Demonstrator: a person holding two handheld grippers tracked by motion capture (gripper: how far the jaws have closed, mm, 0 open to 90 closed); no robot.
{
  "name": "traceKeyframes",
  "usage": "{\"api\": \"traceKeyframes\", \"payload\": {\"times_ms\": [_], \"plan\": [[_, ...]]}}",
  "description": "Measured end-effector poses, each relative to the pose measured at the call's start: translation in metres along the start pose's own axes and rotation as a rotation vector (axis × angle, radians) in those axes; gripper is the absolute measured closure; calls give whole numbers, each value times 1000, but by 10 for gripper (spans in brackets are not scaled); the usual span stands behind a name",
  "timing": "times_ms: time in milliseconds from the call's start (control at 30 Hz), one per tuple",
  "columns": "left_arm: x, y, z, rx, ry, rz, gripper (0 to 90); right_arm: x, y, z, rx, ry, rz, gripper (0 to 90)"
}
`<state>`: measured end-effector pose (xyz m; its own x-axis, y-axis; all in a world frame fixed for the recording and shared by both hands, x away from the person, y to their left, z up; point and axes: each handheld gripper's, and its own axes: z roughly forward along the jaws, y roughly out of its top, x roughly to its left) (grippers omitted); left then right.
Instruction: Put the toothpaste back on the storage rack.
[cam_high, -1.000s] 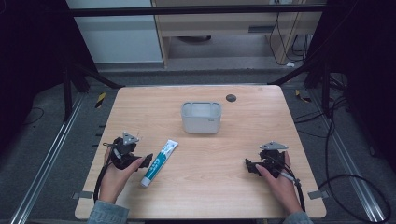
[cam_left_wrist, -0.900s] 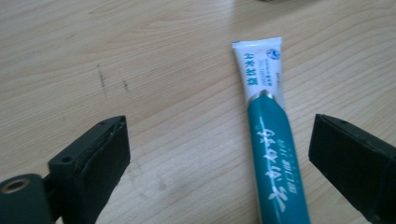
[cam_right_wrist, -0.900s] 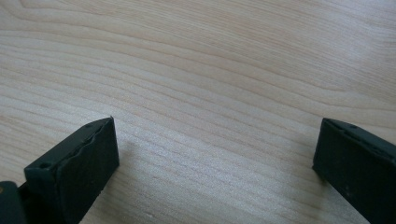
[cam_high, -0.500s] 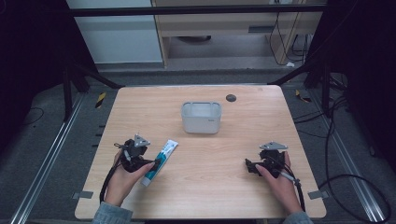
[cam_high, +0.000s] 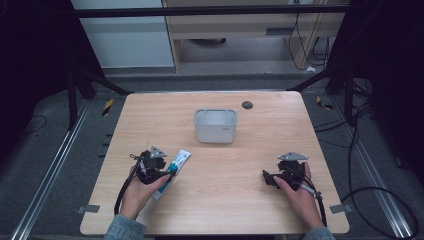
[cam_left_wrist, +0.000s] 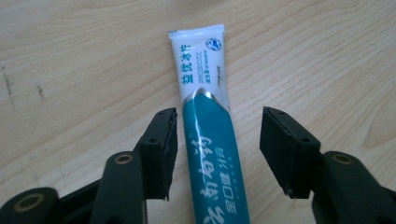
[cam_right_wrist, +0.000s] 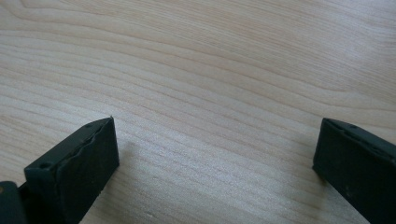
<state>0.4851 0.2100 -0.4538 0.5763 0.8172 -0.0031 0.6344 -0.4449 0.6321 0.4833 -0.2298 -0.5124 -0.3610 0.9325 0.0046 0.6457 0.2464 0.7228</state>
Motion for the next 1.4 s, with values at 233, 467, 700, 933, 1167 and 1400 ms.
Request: {"api": "traceKeyframes", "payload": {"times_ms": [233, 467, 700, 933, 1167, 1400], "plan": [[12, 8, 10, 9, -48, -63, 561, 0, 0, 0, 0, 0, 0, 4], [13, 24, 19, 48, -46, -49, 543, 0, 0, 0, 0, 0, 0, 4], [7, 28, 28, 97, -27, -12, 562, 0, 0, 0, 1, 6, -3, 4], [3, 28, 33, 132, 13, 25, 561, -1, 0, 0, 1, 8, -5, 4], [4, 28, 41, 169, 14, 31, 553, 0, 0, 0, 1, 7, -5, 4], [2, 30, 42, 167, 29, 40, 574, -1, 0, 1, -2, 4, -13, 4]]}}
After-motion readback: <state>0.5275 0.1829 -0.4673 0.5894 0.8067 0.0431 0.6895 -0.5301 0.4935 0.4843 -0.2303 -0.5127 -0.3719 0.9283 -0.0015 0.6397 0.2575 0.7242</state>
